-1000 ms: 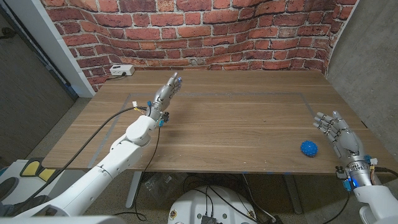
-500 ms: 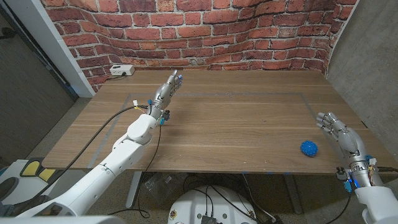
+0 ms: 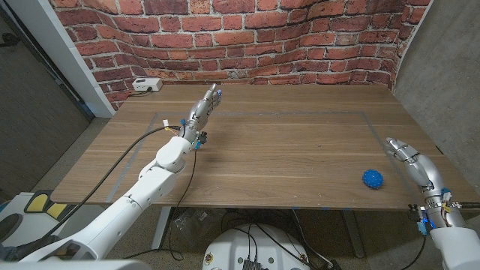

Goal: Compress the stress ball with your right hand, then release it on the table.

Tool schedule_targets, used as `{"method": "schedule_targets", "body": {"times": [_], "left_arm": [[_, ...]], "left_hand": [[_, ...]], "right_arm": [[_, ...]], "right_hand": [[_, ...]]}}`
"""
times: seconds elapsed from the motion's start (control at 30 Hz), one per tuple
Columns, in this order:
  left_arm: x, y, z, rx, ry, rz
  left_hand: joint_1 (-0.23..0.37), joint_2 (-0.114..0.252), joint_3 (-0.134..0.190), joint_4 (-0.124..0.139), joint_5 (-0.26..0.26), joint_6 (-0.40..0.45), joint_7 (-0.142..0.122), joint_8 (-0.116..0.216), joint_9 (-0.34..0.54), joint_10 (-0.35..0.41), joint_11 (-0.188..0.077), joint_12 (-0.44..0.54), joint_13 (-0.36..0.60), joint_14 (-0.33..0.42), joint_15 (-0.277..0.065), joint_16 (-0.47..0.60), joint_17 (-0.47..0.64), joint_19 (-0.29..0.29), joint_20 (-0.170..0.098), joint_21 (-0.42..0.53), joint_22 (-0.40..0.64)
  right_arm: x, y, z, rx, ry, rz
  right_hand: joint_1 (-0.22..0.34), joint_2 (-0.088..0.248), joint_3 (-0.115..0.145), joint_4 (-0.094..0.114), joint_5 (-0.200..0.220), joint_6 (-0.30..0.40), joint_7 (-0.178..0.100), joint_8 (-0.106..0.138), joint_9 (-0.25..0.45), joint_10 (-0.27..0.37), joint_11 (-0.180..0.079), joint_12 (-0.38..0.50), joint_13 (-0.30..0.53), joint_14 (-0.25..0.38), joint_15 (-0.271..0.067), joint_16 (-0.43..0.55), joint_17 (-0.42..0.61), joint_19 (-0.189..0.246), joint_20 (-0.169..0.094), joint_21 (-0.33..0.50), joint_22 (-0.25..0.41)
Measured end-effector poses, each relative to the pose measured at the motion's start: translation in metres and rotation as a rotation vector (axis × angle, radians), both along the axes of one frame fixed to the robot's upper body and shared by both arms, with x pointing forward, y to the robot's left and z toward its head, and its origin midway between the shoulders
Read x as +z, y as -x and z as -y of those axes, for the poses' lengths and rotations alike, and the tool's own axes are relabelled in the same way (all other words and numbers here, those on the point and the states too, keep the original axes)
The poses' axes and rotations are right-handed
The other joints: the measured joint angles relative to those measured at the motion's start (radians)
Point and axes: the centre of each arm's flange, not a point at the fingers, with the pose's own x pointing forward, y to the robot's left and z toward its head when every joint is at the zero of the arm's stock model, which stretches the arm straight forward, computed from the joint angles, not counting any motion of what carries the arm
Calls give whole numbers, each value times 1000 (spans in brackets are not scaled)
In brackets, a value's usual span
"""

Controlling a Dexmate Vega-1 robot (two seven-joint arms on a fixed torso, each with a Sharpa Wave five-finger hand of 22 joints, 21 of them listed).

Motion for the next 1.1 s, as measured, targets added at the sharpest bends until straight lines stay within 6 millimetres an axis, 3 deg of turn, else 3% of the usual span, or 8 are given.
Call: {"method": "schedule_targets", "body": {"times": [1.1], "left_arm": [[0, -13, 1, -1, -5, -17]], "left_hand": [[10, 10, 0, 0, 0, 4, -4, -8, 0, 3, -3, -8, 0, 5, -5, 0, 0, -4, 4, -8, 0]], "right_arm": [[9, 4, -13, -222, 280, -34]], "right_hand": [[34, -8, 7, -15, 0, -12, -1, -8, 0, 0, 0, 0, 0, 11, -11, 0, 0, 20, -5, 0, 0]]}}
